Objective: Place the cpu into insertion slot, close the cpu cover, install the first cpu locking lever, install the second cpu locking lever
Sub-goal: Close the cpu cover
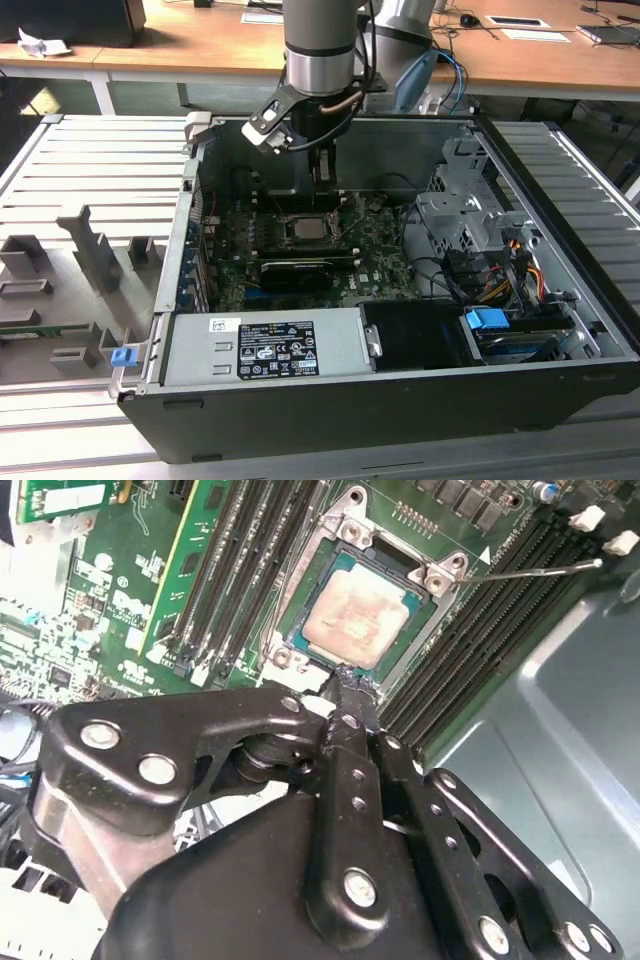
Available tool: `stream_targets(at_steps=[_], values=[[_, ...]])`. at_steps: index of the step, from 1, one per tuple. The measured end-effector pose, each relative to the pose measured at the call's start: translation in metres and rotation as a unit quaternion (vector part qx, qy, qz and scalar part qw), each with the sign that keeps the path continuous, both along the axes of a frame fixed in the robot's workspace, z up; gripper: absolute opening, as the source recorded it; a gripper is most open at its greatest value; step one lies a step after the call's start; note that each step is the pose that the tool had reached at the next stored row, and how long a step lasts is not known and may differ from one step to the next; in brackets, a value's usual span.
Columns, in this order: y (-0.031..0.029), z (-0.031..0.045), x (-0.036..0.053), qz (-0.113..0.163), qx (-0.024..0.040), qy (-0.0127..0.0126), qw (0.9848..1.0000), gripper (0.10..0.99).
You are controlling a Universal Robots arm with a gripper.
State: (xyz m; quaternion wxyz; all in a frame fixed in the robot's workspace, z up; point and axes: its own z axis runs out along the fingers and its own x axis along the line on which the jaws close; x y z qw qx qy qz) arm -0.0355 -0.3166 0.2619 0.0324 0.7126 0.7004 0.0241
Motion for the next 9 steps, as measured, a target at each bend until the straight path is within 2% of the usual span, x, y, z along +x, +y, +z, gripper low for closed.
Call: stream_targets(at_steps=[4, 7, 9], values=[[0.0001, 0.0066, 0.0005, 0.0, -0.0002, 0.0, 1.0, 0.106], [0.0001, 0.0086, 0.0089, 0.0, -0.0002, 0.0001, 1.0, 0.106], [0.0001, 0.0087, 0.0198, 0.0, -0.0002, 0.0006, 1.0, 0.106]])
